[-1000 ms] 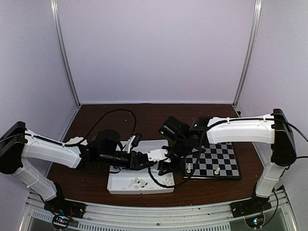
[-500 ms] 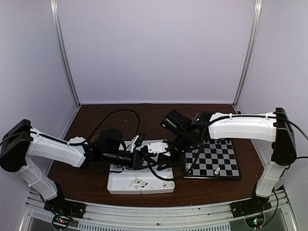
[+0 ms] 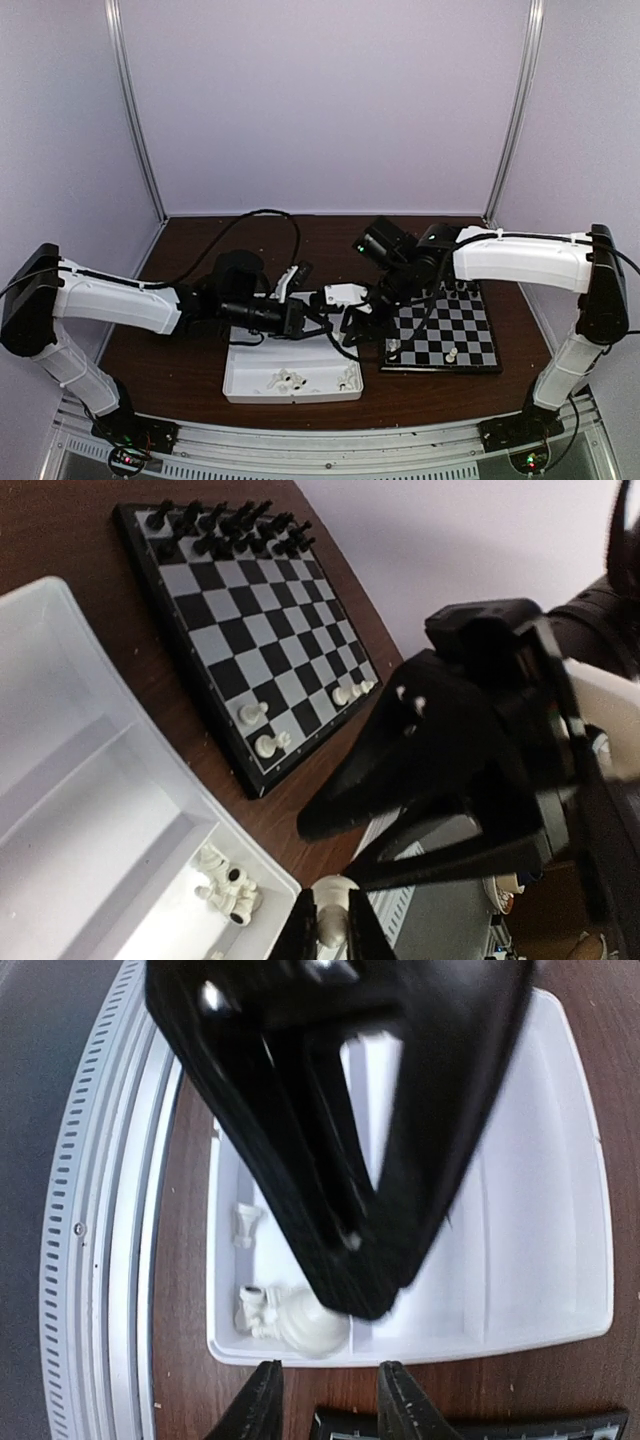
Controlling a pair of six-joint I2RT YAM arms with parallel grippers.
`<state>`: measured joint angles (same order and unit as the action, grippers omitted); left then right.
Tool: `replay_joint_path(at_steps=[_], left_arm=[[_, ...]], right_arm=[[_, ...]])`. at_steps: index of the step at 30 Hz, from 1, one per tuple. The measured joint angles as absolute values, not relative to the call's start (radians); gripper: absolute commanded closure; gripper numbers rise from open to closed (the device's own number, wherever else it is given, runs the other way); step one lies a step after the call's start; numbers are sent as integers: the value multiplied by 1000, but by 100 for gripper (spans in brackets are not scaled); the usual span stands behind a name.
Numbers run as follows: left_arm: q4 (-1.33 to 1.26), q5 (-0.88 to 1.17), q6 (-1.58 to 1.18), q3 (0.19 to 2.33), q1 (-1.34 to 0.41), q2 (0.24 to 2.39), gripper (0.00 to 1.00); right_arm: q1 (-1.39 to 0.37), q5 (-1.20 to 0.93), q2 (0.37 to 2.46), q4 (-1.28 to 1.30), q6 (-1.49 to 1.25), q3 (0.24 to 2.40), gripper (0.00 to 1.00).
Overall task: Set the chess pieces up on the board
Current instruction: Pass from the right arm to the left, then place the bishop on c1.
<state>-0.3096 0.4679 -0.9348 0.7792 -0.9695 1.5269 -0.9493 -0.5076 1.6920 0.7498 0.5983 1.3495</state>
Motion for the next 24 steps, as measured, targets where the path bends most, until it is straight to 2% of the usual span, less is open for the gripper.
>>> replay_joint_path(at_steps=[5, 14, 24], left_arm=[[-123, 427, -778, 1007, -997, 1582, 96], [229, 324, -449, 1555, -1139, 1898, 96], [507, 197, -201, 2004, -1231, 2248, 96]], right_arm=[[-730, -585, 1521, 810, 595, 1247, 60], [-326, -604, 1245, 810, 508, 1052, 55], [-177, -475, 1196, 736, 423, 978, 53]])
